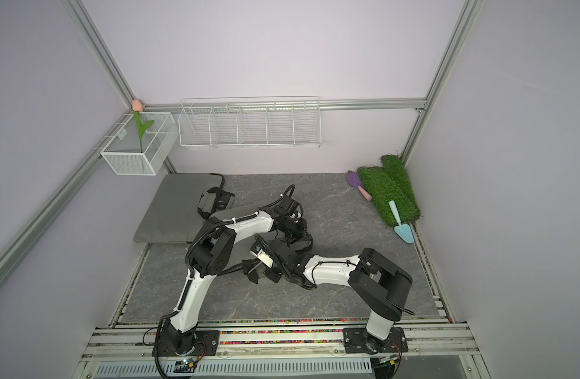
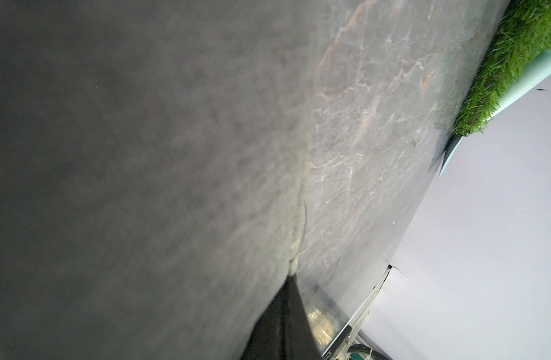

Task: Put the mouse into the laptop bag
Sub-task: Zip the zipper on the zippered laptop bag.

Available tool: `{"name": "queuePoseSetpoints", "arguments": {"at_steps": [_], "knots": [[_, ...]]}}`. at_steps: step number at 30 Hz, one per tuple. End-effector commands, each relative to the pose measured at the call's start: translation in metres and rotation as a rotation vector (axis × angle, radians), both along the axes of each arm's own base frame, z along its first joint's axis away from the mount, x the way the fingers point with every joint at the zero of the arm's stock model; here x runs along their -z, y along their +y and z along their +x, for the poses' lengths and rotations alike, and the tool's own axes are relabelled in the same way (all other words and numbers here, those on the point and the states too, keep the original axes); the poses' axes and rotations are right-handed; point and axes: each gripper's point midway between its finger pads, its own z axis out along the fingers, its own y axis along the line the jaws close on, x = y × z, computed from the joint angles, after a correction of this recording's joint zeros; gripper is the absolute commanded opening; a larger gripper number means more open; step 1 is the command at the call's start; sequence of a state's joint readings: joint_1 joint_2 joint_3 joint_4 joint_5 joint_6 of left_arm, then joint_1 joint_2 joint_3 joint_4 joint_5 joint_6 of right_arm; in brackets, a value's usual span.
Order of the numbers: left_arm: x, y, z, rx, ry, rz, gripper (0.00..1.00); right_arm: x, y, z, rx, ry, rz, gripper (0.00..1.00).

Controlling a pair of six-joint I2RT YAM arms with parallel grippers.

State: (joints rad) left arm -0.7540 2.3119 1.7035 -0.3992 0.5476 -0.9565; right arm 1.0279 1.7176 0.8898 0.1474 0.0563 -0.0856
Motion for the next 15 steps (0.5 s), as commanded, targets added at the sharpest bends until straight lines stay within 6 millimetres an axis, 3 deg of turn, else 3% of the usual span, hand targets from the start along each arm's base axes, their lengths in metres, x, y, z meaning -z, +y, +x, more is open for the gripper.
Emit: {"name": "queuePoseSetpoints", "arguments": {"at_steps": [1, 6, 7, 10, 13, 15], "knots": [[0.048, 0.005, -0.009, 0.003, 0.011, 0.091, 0.0, -0.044, 0.048, -0.028, -0.18, -0.061, 0.152, 0.06], [0.042, 0.007, -0.009, 0.043, -0.004, 0.098, 0.0, -0.05, 0.042, -0.035, -0.211, -0.083, 0.145, 0.07], [0.038, 0.01, -0.008, 0.046, -0.014, 0.107, 0.04, -0.051, 0.038, -0.031, -0.196, -0.087, 0.142, 0.07], [0.019, 0.022, 0.003, 0.027, -0.047, 0.11, 0.4, -0.053, 0.02, -0.016, -0.151, -0.057, 0.17, 0.07], [-0.009, 0.034, 0.017, 0.009, -0.085, 0.089, 0.57, -0.057, 0.0, -0.009, -0.132, -0.051, 0.221, 0.07], [-0.029, 0.043, 0.03, -0.018, -0.113, 0.076, 0.63, -0.061, -0.01, -0.006, -0.125, -0.064, 0.233, 0.07]]}}
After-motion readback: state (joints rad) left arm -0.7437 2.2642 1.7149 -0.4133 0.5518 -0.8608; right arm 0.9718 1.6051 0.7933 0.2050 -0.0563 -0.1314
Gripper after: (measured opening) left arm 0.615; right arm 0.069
